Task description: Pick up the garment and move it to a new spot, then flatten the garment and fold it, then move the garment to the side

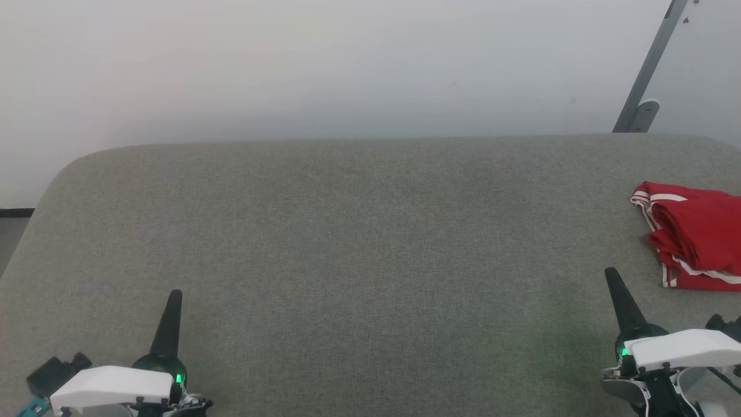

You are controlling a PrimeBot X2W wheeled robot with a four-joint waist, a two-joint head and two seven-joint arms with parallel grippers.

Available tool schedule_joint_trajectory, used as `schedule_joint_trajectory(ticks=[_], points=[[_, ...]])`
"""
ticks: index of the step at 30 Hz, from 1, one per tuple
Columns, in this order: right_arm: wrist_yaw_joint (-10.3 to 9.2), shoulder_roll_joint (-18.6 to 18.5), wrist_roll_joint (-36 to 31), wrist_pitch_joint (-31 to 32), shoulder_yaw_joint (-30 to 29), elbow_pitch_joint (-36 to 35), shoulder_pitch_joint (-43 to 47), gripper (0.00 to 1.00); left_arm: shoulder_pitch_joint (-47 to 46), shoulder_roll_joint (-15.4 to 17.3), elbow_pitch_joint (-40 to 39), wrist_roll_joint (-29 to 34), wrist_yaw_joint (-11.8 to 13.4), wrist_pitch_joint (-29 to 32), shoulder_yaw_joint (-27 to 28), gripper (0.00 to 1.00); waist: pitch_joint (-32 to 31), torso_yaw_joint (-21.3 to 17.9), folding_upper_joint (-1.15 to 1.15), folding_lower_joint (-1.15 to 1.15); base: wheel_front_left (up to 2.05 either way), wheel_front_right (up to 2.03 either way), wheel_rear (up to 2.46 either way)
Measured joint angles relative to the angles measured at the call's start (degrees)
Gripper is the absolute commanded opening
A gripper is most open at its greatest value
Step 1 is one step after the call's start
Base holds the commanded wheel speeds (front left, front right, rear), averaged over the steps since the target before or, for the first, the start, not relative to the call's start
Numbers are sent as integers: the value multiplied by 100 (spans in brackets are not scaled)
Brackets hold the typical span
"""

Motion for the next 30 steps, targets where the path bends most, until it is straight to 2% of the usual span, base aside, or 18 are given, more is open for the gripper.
schedule_joint_trajectory(ticks=[30], points=[[-2,192,1224,353,-118,-94,-46,0,-305,-201,152,-1027,0,355,-45,0,63,54,0,0,0,0,0]])
